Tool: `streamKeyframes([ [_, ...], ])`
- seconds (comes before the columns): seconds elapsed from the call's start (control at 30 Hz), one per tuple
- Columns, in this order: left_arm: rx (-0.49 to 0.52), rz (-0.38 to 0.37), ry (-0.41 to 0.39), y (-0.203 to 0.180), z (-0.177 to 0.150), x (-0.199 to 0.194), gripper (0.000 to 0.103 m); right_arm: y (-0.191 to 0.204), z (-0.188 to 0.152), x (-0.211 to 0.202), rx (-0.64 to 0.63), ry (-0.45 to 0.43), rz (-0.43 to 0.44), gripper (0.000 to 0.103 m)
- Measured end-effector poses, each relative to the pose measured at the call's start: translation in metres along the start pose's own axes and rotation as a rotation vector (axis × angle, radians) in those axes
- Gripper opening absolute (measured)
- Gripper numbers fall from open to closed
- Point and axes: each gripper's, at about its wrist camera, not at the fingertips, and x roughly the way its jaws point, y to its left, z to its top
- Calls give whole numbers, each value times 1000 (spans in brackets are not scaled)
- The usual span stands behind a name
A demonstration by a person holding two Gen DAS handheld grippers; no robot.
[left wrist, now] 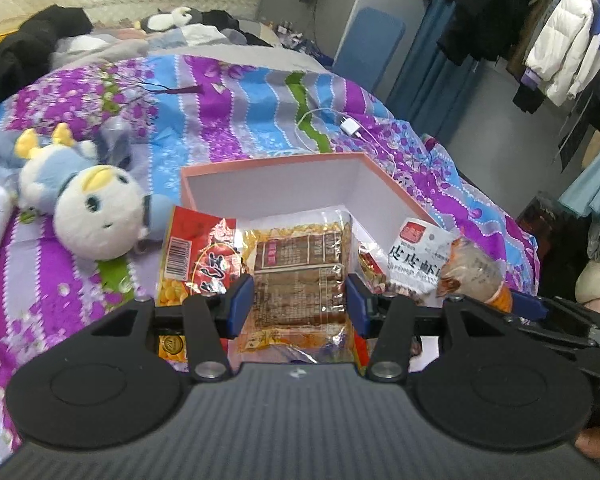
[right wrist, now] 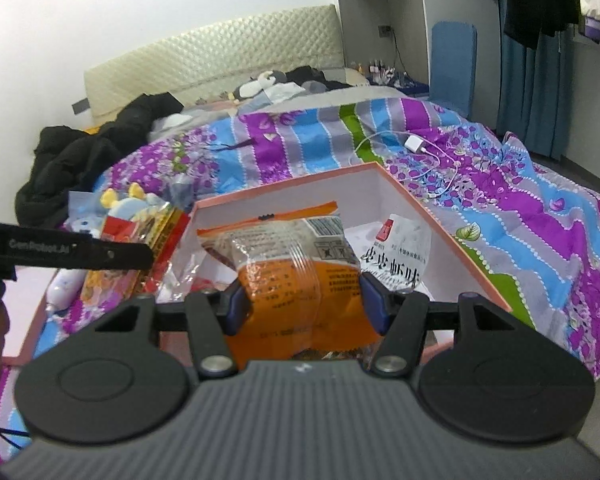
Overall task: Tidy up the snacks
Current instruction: 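Open the left tool to drop the strip packet while the right releases the orange bag, then withdraw both open tools up from the deep pink box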
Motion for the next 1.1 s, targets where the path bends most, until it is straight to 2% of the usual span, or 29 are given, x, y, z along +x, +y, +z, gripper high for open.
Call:
streamKeyframes([
  [0.2, 22, -18, 23, 4, 27, 50, 55, -8, 13, 43, 7, 39, -22, 62],
  [0.37, 3, -14, 44, 16, 37, 71, 56, -13, 16, 64, 29, 63, -36, 62],
  [0.47, -7, 11, 41, 24, 39, 70, 70, -15, 16, 69, 47, 75, -38, 63],
  [0.57, 1, 29, 16, 25, 40, 58, 76, -15, 16, 67, 52, 82, -43, 78],
  [0.8, 6, 29, -30, 15, 35, 11, 76, -7, 23, 30, 51, 19, -25, 79],
  [1.1, 32, 30, -132, -10, 20, -81, 76, 11, 33, -44, 38, -95, 7, 79],
])
